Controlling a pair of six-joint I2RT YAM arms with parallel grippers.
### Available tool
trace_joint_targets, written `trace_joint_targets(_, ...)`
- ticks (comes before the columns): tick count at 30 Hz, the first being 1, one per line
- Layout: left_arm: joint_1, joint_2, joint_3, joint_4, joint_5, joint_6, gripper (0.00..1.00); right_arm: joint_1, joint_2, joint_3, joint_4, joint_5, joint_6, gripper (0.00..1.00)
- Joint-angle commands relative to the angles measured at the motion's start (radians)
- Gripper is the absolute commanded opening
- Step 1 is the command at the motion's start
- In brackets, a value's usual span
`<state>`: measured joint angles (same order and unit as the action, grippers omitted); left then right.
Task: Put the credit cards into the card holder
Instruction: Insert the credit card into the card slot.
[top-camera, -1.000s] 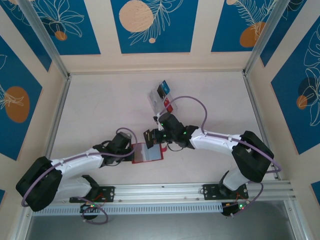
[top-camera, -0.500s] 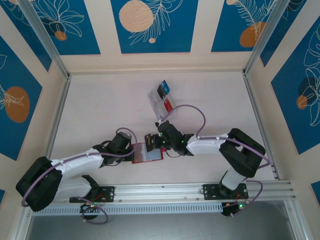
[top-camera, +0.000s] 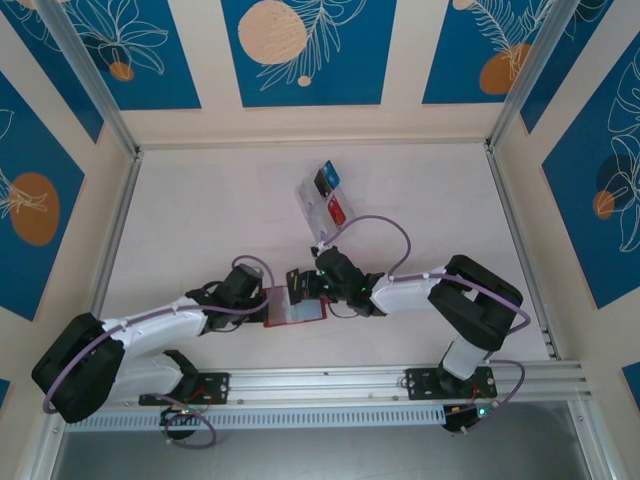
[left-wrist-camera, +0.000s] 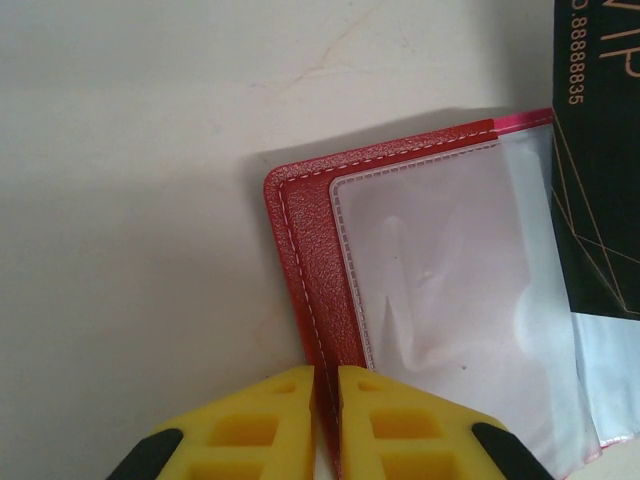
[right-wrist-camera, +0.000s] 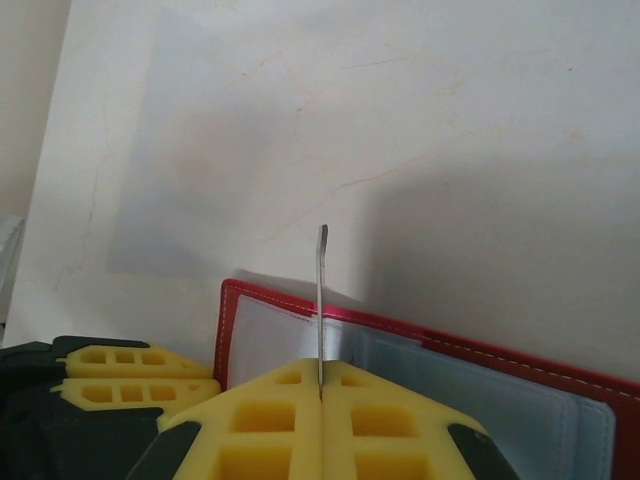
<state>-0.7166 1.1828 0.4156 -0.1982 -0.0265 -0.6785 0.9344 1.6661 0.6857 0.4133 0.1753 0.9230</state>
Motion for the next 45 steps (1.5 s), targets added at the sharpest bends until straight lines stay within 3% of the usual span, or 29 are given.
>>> trace_joint_targets(1, -0.010, 0.014, -0.015, -0.042, 0.014, -0.003, 0.12, -0.008, 0.023, -0.027, 0.076, -0.040, 0.046, 0.00)
trace_joint_targets(25, -0.010, 0.022, -0.017, -0.041, 0.007, -0.004, 0.12, -0.054, 0.088, -0.108, 0.269, -0.181, 0.172, 0.00)
trace_joint_targets(45, -0.010, 0.029, -0.015, -0.040, 0.005, -0.003, 0.12, -0.015, -0.008, -0.005, 0.006, -0.109, 0.086, 0.00)
